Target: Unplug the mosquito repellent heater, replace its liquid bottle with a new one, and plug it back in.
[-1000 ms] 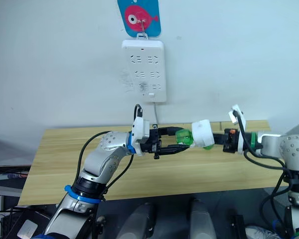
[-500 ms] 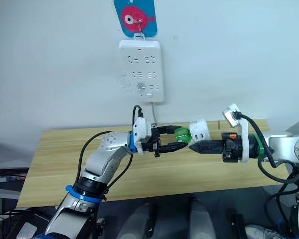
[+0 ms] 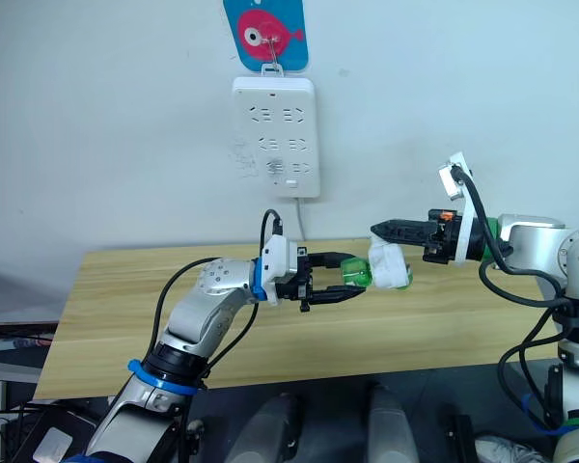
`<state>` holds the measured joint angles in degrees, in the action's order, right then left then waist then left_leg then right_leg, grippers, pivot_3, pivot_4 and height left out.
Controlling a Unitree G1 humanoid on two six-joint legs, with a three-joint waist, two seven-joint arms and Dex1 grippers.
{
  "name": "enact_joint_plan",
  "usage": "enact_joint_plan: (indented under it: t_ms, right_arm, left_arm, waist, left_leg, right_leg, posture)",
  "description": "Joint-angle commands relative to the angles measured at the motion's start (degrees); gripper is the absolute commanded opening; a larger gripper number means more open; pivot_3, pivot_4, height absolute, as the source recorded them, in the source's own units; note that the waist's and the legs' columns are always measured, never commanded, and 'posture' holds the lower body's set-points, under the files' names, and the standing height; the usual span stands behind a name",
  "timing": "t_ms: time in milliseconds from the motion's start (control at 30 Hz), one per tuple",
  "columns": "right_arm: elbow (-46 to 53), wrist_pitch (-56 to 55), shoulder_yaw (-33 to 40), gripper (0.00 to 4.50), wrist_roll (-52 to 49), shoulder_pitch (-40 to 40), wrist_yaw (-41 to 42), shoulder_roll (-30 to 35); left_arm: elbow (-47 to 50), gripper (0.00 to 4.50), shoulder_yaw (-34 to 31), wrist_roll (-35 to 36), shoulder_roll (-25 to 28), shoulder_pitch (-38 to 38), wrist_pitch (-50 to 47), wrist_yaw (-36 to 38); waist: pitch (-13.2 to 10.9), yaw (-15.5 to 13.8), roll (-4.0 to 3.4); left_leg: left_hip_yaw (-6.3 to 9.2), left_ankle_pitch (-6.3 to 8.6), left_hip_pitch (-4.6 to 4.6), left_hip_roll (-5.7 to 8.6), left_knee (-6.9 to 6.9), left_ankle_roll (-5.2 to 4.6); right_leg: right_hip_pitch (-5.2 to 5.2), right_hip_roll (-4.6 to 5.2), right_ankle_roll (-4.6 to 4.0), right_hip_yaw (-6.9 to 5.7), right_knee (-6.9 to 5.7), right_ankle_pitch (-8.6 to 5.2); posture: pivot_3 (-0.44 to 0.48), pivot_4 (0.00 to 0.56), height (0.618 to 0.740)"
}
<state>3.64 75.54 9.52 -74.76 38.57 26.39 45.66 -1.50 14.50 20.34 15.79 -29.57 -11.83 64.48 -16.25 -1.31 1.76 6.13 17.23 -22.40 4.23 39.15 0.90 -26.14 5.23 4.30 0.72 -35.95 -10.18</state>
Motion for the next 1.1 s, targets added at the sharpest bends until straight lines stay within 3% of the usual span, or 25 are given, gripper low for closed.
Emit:
enact_joint_plan:
  t_ms: [33, 300, 500, 733, 1100]
  right_arm:
    - [1.04, -1.99, -1.00, 0.05, 4.28, -1.52, 4.86, 0.80]
    - [2.21, -4.63, -4.66, 0.05, 12.64, -6.28, 14.21, 3.26]
    - [6.69, -1.16, -3.44, 0.05, 10.64, -10.96, 17.98, 4.59]
    - [10.94, 5.28, -0.08, 0.05, 3.75, -13.36, 17.61, 3.05]
    - [8.88, 12.87, 4.38, 0.05, -6.72, -11.77, 8.91, -2.22]
  left_arm:
    - [4.26, 2.26, 0.85, 2.30, 0.45, 0.78, -0.46, 2.39]
    - [5.24, 2.26, -0.21, 3.81, 0.41, 0.22, -2.82, 1.79]
    - [2.73, 2.26, -1.56, 2.35, -0.27, -1.09, -3.14, -2.27]
    - [-1.64, 2.26, 0.31, -3.13, 0.78, -2.00, 0.28, -3.44]
    - [-2.50, 2.26, 1.13, -3.07, 0.95, -2.08, 0.65, -2.77]
  waist:
    - [0.00, 0.01, 0.00]
    - [0.00, 0.00, -0.01]
    - [0.00, -0.06, 0.00]
    - [0.00, -0.07, -0.01]
    - [0.00, -0.05, -0.01]
  left_leg:
    - [0.00, 0.00, 0.00, 0.00, 0.00, 0.00]
    - [0.00, 0.00, 0.00, 0.00, 0.02, 0.00]
    - [0.05, 0.00, 0.00, 0.00, 0.04, 0.00]
    - [0.06, 0.00, 0.00, -0.01, 0.04, 0.00]
    - [0.06, 0.00, 0.00, 0.00, 0.05, 0.00]
  right_leg:
    - [0.00, 0.00, 0.00, 0.00, 0.00, 0.00]
    - [0.00, 0.00, 0.00, -0.02, -0.01, 0.00]
    - [0.00, 0.00, 0.00, -0.01, -0.02, 0.00]
    - [0.00, 0.00, 0.00, -0.01, -0.02, 0.00]
    - [0.01, 0.01, 0.00, 0.00, -0.03, 0.00]
  posture:
    - [0.037, 0.242, 0.740]
    - [0.046, 0.245, 0.740]
    - [0.049, 0.249, 0.740]
    - [0.046, 0.250, 0.740]
    - [0.040, 0.252, 0.740]
